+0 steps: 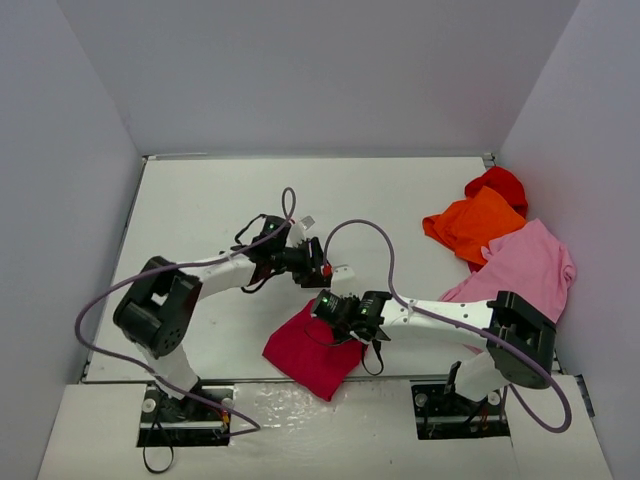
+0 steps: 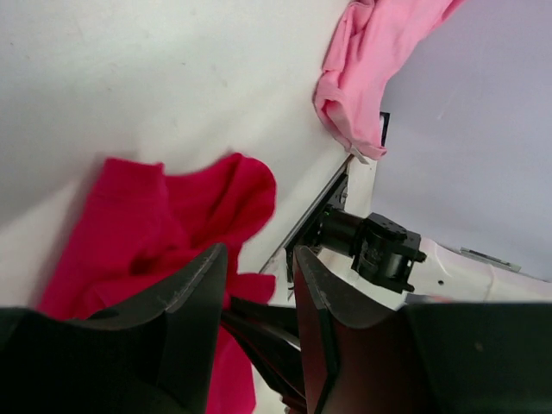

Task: Fold and stack the t-shirts
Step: Smooth out wrinkles on the folded tshirt

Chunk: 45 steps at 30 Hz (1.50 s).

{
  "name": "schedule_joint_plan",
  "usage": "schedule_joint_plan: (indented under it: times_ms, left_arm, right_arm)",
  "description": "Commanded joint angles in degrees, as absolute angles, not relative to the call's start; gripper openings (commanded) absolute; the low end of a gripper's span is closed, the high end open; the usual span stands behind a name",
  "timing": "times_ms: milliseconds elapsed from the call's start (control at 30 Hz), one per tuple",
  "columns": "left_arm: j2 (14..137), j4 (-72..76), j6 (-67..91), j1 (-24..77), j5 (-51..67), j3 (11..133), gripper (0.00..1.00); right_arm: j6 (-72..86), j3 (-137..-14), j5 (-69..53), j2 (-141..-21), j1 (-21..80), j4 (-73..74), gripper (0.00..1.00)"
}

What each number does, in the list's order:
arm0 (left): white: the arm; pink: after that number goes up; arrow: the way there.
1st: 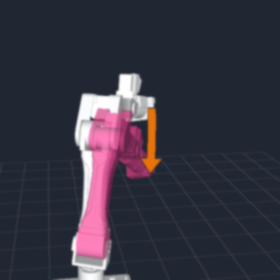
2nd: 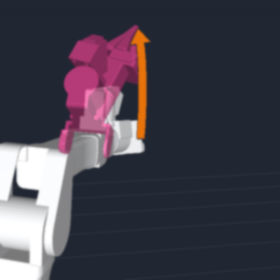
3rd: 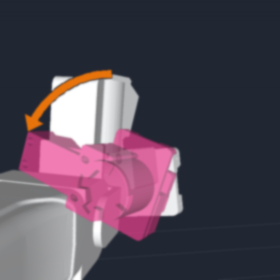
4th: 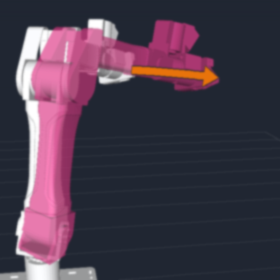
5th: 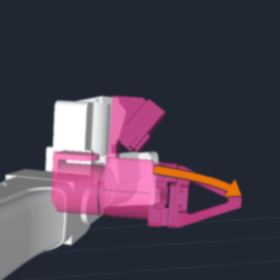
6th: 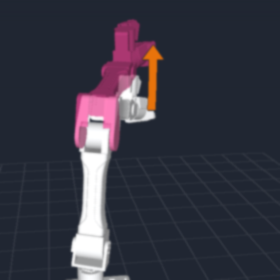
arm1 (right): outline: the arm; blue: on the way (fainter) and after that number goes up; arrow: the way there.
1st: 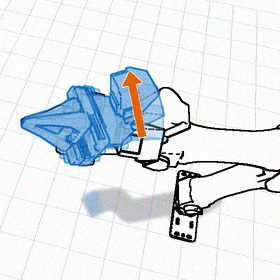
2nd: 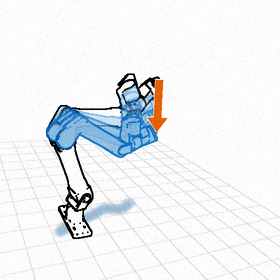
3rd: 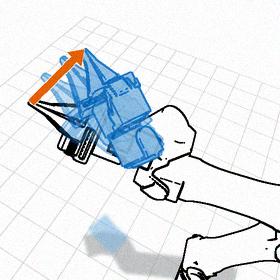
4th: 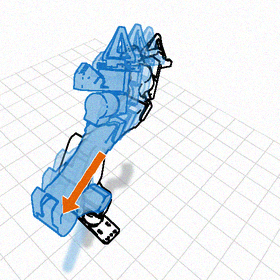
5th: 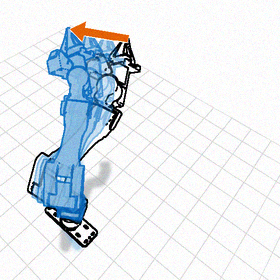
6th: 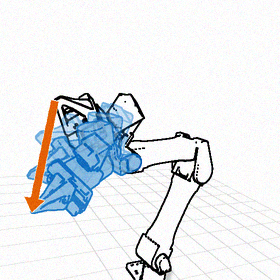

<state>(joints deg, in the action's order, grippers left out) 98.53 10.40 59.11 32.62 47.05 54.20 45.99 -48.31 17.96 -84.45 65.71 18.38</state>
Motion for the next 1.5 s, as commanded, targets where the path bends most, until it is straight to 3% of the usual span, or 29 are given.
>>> schedule_joint_plan:
  times_ms: [0,200,367,1300,1367,1467]
  left_arm:
    - [87.2,-4.7,49.7,32.3,42.3,61.2,0.33]
    - [86.7,-6.2,48.3,32.0,43.1,59.4,0.33]
    - [90.8,9.2,54.7,32.0,47.8,52.2,0.33]
    - [102.5,25.3,58.1,32.2,52.1,50.8,0.33]
    - [102.9,26.0,58.6,32.2,52.2,50.8,0.29]
    - [103.5,29.5,60.5,32.7,52.7,50.6,0.06]
  right_arm:
    - [45.9,-50.2,20.5,-85.2,66.2,18.5,0.00]
    - [46.3,-50.4,20.0,-84.2,66.4,18.5,0.00]
    - [46.8,-50.4,19.3,-81.0,66.5,18.8,0.00]
    - [50.1,-55.8,26.2,-70.7,68.3,28.1,0.00]
    - [50.6,-56.1,26.5,-70.6,68.6,28.4,0.00]
    - [50.6,-56.1,27.3,-71.0,68.7,28.7,0.00]
